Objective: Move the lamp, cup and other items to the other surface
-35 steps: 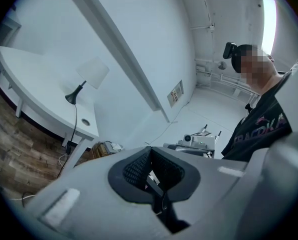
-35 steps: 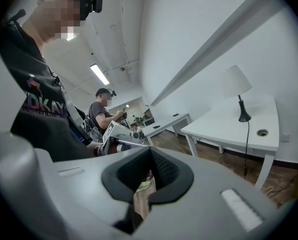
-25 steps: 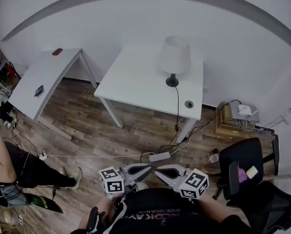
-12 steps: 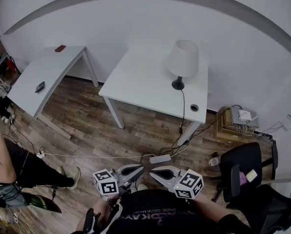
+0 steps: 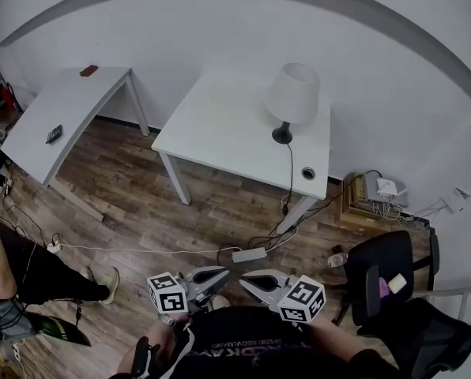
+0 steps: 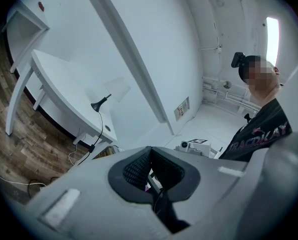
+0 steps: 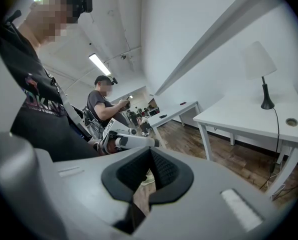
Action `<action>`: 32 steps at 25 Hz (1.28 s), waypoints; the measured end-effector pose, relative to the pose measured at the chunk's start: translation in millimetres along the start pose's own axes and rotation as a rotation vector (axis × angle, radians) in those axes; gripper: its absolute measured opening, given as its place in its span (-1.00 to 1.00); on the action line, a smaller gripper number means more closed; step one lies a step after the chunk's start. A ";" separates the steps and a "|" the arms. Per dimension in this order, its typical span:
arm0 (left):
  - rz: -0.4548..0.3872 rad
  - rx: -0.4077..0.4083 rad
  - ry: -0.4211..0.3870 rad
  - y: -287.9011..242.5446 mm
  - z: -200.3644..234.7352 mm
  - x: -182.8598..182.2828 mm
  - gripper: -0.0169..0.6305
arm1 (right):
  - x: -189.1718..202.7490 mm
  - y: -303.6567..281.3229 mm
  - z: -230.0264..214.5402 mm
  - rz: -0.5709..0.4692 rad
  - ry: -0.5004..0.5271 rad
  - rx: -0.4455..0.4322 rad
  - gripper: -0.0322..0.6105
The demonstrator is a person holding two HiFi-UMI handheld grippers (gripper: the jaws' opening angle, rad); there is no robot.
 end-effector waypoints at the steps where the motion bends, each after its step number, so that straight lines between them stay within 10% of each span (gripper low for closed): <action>1: 0.003 0.004 -0.002 0.6 -0.5 -0.2 -0.96 | 0.0 -1.4 0.4 0.002 -0.002 -0.001 -0.89; 32: 0.020 0.034 -0.004 -1.3 -5.4 5.0 -0.96 | 6.1 -4.0 3.7 0.009 -0.016 -0.014 -0.89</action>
Point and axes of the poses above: the fingertips, and each gripper's own axes: y backward along the fingers, z to its left, x out of its underside, the point moved 7 cm from there along y, backward along the fingers, and after that the axes turned 1 degree about x, right-handed, at the moved point
